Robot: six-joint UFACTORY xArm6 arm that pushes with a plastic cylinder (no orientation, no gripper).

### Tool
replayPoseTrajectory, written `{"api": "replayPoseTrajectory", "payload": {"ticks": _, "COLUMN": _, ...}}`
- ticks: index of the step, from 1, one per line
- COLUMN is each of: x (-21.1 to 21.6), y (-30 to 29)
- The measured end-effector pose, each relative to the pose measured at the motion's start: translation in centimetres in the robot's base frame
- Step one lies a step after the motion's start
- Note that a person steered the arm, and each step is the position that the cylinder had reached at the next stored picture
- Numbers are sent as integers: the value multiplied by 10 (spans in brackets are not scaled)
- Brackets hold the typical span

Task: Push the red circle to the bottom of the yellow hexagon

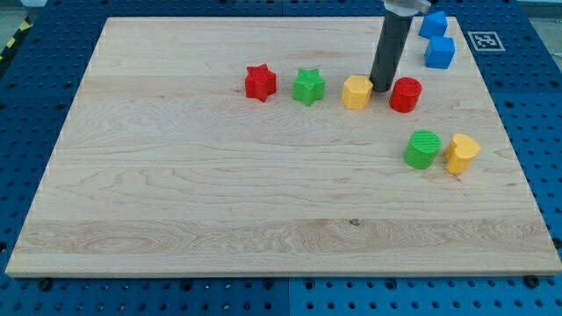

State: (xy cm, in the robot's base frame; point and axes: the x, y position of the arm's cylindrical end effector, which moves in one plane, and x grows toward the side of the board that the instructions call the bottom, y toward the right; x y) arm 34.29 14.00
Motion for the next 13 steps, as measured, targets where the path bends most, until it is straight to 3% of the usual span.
{"api": "replayPoseTrajectory", "payload": {"ticks": 8, "x": 1, "y": 76}}
{"api": "replayPoseTrajectory", "payload": {"ticks": 10, "x": 5, "y": 62}}
{"api": "replayPoseTrajectory", "payload": {"ticks": 13, "x": 56, "y": 40}}
